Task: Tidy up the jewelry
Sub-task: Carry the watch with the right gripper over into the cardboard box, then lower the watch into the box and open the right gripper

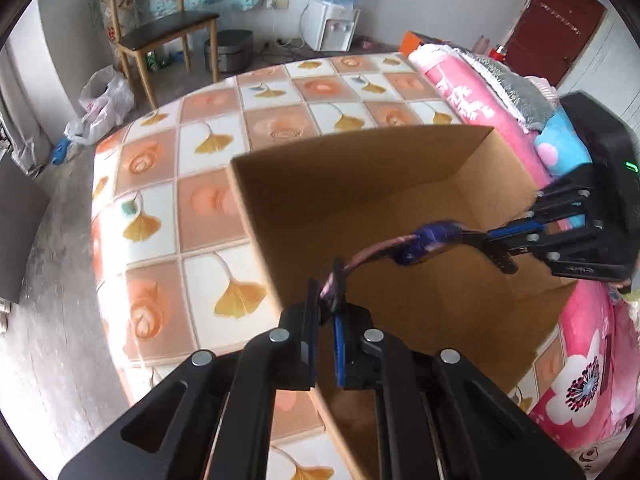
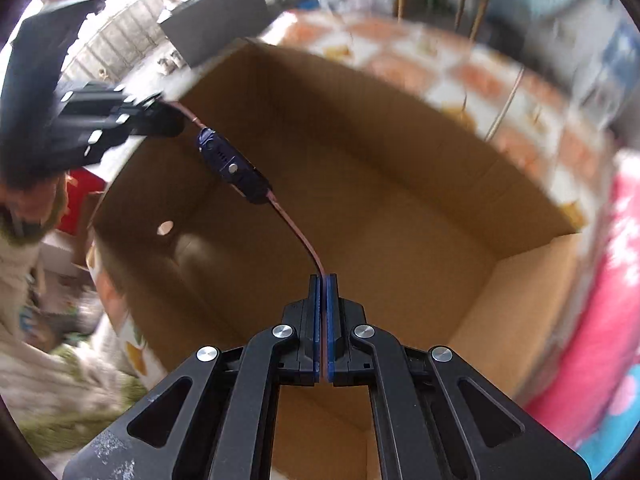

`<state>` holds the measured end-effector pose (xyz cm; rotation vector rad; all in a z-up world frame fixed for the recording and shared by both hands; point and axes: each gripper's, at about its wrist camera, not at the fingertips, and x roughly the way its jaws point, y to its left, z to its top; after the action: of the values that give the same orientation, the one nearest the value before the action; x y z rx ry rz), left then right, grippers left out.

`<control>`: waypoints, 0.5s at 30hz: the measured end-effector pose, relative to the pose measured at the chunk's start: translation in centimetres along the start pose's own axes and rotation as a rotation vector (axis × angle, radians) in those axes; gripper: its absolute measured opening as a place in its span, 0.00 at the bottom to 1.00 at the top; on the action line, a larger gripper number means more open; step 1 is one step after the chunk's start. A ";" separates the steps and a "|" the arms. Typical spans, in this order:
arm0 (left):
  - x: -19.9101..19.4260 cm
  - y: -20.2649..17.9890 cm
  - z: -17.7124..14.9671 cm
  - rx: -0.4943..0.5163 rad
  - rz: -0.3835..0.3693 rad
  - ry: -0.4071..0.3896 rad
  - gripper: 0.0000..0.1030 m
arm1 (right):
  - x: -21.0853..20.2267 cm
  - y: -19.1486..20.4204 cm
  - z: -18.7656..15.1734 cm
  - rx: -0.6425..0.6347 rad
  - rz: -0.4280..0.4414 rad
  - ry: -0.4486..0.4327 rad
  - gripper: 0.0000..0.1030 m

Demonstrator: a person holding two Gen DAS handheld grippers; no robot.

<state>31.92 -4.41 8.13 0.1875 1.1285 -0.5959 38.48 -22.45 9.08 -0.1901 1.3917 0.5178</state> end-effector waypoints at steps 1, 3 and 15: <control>0.1 0.0 0.2 0.008 0.015 0.007 0.08 | 0.7 -0.6 0.5 0.014 0.010 0.018 0.01; 0.5 -0.3 0.6 0.028 0.049 0.004 0.08 | 2.6 -1.8 1.6 0.032 0.026 0.068 0.01; -2.7 -1.0 -1.9 0.079 0.128 -0.132 0.27 | 5.9 -1.7 2.9 -0.022 -0.184 0.064 0.11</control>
<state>29.09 -3.50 9.91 0.2827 0.9588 -0.5319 42.37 -21.37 3.65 -0.3520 1.4153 0.3771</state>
